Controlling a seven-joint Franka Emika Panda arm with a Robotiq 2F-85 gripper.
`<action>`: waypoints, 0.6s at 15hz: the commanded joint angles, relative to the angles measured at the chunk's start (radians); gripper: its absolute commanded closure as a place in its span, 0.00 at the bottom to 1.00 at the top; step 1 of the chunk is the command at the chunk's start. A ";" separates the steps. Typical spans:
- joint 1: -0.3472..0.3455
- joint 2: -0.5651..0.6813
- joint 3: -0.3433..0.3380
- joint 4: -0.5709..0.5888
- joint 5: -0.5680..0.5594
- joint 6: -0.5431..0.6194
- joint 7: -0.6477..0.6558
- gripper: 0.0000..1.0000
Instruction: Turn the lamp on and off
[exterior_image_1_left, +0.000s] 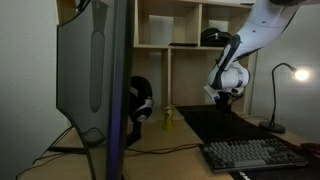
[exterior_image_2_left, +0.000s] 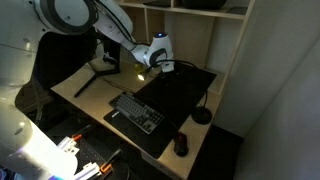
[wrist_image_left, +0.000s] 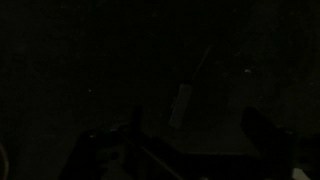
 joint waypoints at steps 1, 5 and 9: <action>-0.011 0.101 -0.004 0.081 0.031 0.062 0.065 0.00; -0.008 0.201 -0.026 0.179 0.031 0.060 0.133 0.00; -0.035 0.254 0.005 0.265 0.043 0.028 0.130 0.00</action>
